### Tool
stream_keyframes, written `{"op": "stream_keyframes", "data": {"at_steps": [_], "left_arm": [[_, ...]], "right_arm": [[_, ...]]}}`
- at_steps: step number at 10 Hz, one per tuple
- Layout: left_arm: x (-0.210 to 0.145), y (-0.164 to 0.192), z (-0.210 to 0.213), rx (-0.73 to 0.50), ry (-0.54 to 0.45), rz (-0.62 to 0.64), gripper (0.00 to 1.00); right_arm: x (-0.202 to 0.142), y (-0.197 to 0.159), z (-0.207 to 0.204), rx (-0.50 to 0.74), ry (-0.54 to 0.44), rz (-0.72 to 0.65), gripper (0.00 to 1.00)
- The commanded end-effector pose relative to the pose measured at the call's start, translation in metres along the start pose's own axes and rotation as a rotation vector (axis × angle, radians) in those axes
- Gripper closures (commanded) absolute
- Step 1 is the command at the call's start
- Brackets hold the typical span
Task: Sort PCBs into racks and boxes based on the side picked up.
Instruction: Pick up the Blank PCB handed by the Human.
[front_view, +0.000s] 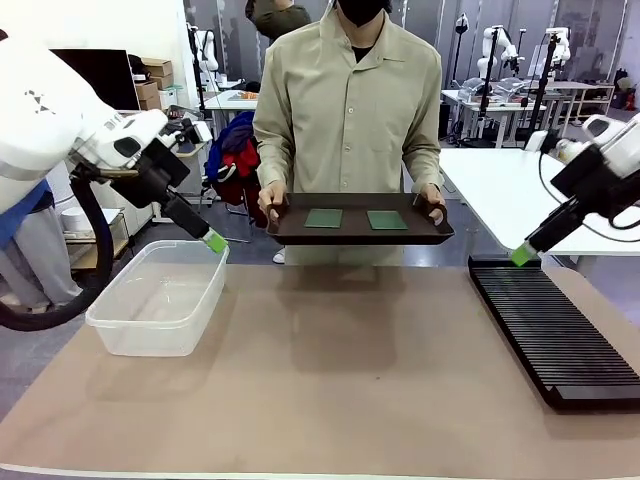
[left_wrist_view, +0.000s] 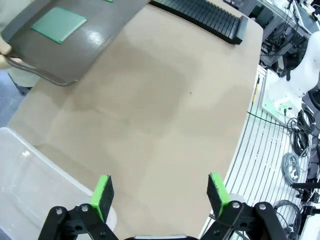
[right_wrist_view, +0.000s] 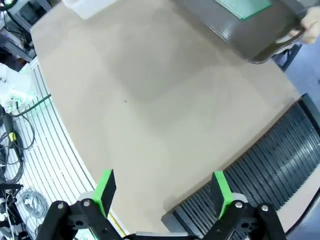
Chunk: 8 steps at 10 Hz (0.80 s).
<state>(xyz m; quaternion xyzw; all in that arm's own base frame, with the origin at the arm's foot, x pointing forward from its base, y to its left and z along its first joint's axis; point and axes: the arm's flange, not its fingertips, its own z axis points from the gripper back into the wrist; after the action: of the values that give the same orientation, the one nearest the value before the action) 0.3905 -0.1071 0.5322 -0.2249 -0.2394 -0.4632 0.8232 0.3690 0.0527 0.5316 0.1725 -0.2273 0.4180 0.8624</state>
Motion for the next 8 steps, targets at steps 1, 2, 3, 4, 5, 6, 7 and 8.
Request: {"op": "stream_keyframes", "data": {"at_steps": [1,2,3,4,5,6,7,8], "left_arm": [[-0.002,0.012,-0.004,0.01,-0.015,-0.013,0.0],[0.0,0.0,0.0,0.0,0.0,0.0,0.0],[0.0,0.0,0.0,0.0,0.0,0.0,0.0],[0.0,0.0,0.0,0.0,0.0,0.0,0.0],[0.001,0.003,0.001,0.024,0.008,0.001,0.0],[0.003,0.009,-0.003,0.014,0.012,0.009,0.0],[0.005,0.012,0.003,0.011,-0.005,-0.033,0.0],[0.007,0.011,0.008,0.023,-0.011,-0.077,0.0]], "right_arm": [[0.001,-0.014,-0.004,-0.079,-0.096,-0.061,0.0],[0.0,0.0,0.0,0.0,0.0,0.0,0.0],[0.0,0.0,0.0,0.0,0.0,0.0,0.0],[0.0,0.0,0.0,0.0,0.0,0.0,0.0],[0.001,-0.005,0.007,-0.03,-0.019,-0.019,0.0],[0.002,-0.023,0.013,0.015,-0.063,-0.016,0.0],[0.007,-0.036,0.026,0.038,-0.109,0.022,0.0],[0.009,-0.044,0.039,0.056,-0.144,0.045,0.0]]}}
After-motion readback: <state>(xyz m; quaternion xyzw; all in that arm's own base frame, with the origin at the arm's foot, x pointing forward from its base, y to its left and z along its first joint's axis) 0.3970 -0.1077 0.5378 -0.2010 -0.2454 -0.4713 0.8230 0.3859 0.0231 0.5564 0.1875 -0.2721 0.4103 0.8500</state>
